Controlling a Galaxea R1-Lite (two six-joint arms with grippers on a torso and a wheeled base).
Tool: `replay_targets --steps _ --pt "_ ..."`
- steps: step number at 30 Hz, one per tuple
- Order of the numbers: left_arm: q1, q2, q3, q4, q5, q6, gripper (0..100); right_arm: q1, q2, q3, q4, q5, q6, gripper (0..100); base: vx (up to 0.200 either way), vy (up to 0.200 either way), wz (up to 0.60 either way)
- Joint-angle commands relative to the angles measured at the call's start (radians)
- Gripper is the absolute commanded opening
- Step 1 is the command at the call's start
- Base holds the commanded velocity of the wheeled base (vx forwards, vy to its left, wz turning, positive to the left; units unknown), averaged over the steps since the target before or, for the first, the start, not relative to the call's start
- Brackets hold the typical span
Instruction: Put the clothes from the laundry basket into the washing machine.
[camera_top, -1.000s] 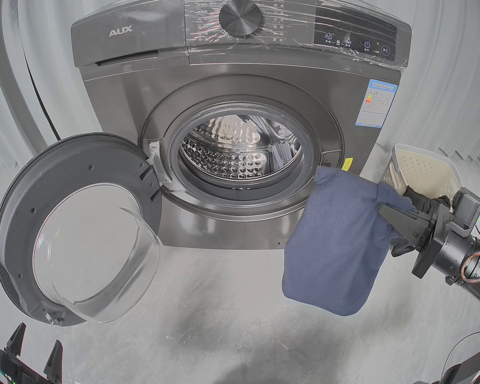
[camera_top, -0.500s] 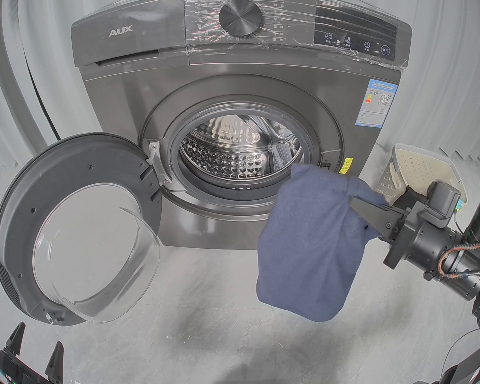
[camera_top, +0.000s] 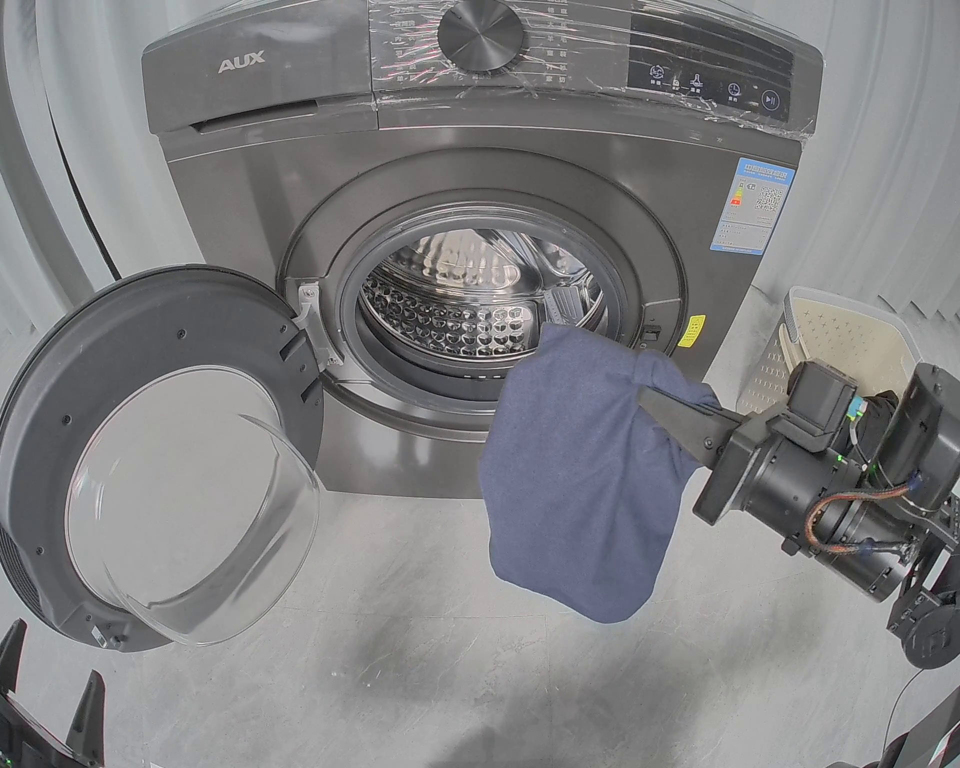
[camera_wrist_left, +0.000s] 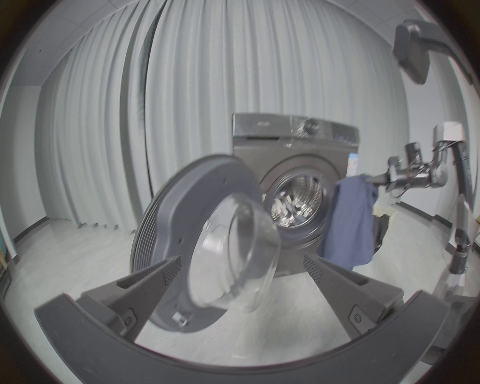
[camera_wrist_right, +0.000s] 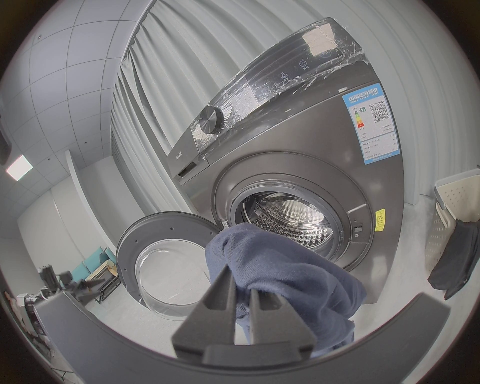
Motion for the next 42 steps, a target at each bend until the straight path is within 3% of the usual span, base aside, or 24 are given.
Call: replay_targets --steps 1,3,4,6,7,9,14,19,25,26,30,32,42 --pt "0.0 0.116 -0.128 0.004 -0.204 0.008 100 0.043 0.143 -0.056 -0.102 -0.037 -0.002 0 0.0 0.0 0.0" --pt "0.0 0.168 -0.127 0.012 -0.253 0.008 100 0.05 0.161 -0.072 -0.125 -0.04 -0.004 0 0.0 0.0 0.0" --pt "-0.002 0.257 -0.121 0.012 -0.319 0.011 100 0.058 0.184 -0.096 -0.157 -0.042 -0.004 0 0.0 0.0 0.0" --pt "-0.002 0.303 -0.119 0.012 -0.36 0.014 100 0.061 0.195 -0.11 -0.17 -0.042 -0.004 0 0.0 0.0 0.0" --pt "-0.002 0.37 -0.121 0.006 -0.415 0.018 100 0.066 0.201 -0.132 -0.18 -0.042 -0.005 0 0.0 0.0 0.0" --pt "-0.003 0.461 -0.125 -0.006 -0.471 0.035 100 0.066 0.203 -0.162 -0.18 -0.04 -0.004 0 0.0 0.0 0.0" --pt "-0.037 0.663 -0.127 -0.152 -0.523 0.072 100 0.066 0.212 -0.201 -0.182 -0.028 -0.005 0 0.0 0.0 0.0" --pt "-0.175 0.817 -0.132 -0.276 -0.509 0.058 100 0.07 0.232 -0.201 -0.211 -0.031 -0.005 0 0.0 0.0 0.0" --pt "-0.301 1.001 -0.156 -0.416 -0.432 0.046 100 0.07 0.244 -0.21 -0.223 -0.032 -0.005 0 0.0 0.0 0.0" --pt "-0.347 1.056 -0.17 -0.457 -0.398 0.021 100 0.072 0.246 -0.21 -0.223 -0.032 -0.007 0 0.0 0.0 0.0" --pt "-0.45 1.165 -0.199 -0.529 -0.322 -0.002 100 0.072 0.244 -0.208 -0.223 -0.034 -0.009 0 0.0 0.0 0.0" --pt "-0.482 1.205 -0.21 -0.569 -0.302 -0.009 100 0.072 0.244 -0.205 -0.223 -0.036 -0.009 0 0.0 0.0 0.0" --pt "-0.545 1.36 -0.267 -0.646 -0.3 -0.058 100 0.072 0.242 -0.202 -0.223 -0.039 -0.015 0 0.0 0.0 0.0"
